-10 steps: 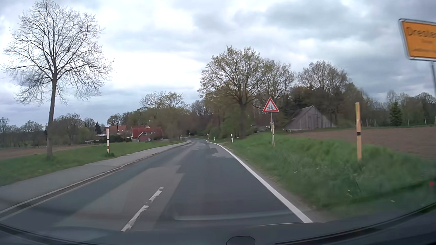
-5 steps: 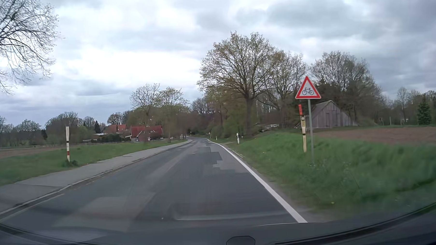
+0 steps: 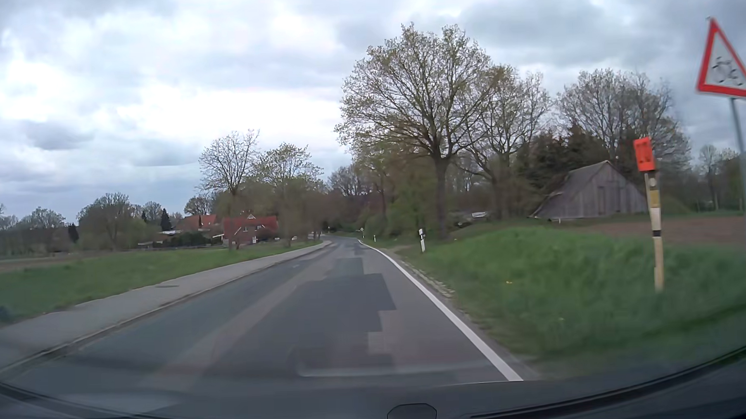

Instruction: Follow the waypoints while adhering to traffic rules and regulations

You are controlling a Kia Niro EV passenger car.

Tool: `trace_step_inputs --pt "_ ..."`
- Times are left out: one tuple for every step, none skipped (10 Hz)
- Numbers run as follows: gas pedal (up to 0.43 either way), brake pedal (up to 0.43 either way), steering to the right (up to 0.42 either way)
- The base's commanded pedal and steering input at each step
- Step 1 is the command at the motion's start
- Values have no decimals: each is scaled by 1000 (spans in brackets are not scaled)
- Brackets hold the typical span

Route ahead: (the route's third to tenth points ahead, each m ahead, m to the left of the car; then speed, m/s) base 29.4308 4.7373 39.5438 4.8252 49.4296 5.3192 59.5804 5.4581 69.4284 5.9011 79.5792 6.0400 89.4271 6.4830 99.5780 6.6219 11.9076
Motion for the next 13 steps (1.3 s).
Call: trace_step_inputs --pt "0 0 -11" --pt "0 0 -11" --pt "0 0 -11" --pt "0 0 -9" --pt "0 0 -6" --pt "0 0 -5" --pt "0 0 -4" --pt "0 0 -4" --pt "8 0 -4" --pt "28 0 -4" --pt "67 0 -5" --pt "79 0 -5" --pt "79 0 -6"
